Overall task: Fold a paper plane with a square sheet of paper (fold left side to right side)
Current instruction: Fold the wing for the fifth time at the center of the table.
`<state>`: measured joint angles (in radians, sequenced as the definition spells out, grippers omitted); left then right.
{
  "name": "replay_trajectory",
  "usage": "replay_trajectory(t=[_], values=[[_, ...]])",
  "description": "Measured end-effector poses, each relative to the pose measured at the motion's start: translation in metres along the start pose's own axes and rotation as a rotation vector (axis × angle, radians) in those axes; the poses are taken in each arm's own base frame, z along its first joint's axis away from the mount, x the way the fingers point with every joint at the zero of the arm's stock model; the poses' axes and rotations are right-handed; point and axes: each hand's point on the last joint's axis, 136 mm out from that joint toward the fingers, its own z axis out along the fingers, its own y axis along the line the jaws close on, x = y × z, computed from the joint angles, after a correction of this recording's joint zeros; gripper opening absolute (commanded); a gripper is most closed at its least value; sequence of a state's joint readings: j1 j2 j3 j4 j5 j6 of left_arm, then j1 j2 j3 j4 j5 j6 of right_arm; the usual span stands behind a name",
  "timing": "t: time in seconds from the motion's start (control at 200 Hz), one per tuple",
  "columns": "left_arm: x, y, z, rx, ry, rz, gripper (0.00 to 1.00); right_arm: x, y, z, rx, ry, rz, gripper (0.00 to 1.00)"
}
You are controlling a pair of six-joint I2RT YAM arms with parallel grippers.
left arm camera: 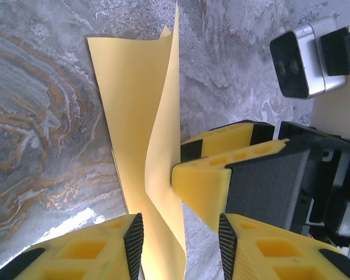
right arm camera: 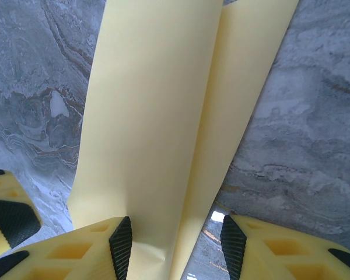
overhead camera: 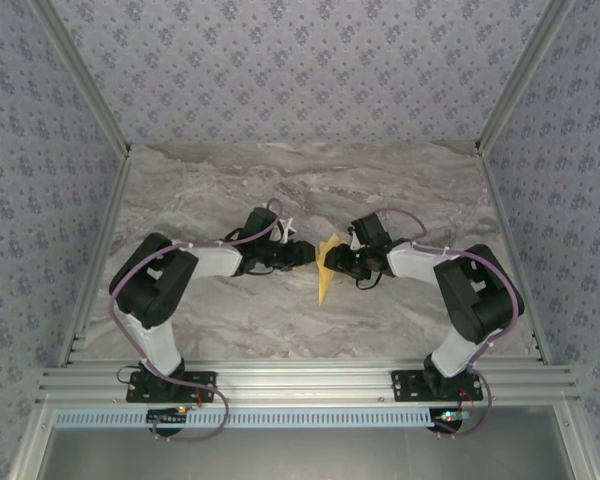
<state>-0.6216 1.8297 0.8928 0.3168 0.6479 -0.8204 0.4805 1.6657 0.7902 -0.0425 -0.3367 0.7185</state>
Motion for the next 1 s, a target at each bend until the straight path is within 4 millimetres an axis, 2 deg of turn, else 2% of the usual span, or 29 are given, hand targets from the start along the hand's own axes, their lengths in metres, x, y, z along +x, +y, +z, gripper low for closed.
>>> replay_trajectory(t=[0.27, 0.395, 0.54, 0.655, 0.804, 0.939, 0.999], values=[[0.001, 0.008, 0.01, -0.006, 0.03, -0.019, 0.4, 0.0, 0.0, 0.0, 0.0, 0.0, 0.0, 0.49], [0.002, 0.009, 0.012, -0.004, 0.037, -0.025, 0.35, 0.0, 0.0, 0.0, 0.0, 0.0, 0.0, 0.49], [0.002, 0.009, 0.017, 0.006, 0.053, -0.029, 0.33, 0.0, 0.0, 0.0, 0.0, 0.001, 0.0, 0.49], [0.002, 0.01, 0.021, 0.008, 0.06, -0.033, 0.26, 0.0, 0.0, 0.0, 0.002, 0.002, 0.0, 0.49], [0.003, 0.009, 0.022, 0.01, 0.065, -0.03, 0.12, 0.0, 0.0, 0.0, 0.001, 0.003, 0.0, 0.5], [0.002, 0.007, 0.022, 0.012, 0.064, -0.023, 0.06, -0.001, 0.003, -0.001, -0.019, 0.007, 0.0, 0.52], [0.001, 0.006, 0.022, 0.013, 0.062, -0.018, 0.05, -0.003, 0.002, -0.004, -0.032, 0.003, 0.005, 0.57]])
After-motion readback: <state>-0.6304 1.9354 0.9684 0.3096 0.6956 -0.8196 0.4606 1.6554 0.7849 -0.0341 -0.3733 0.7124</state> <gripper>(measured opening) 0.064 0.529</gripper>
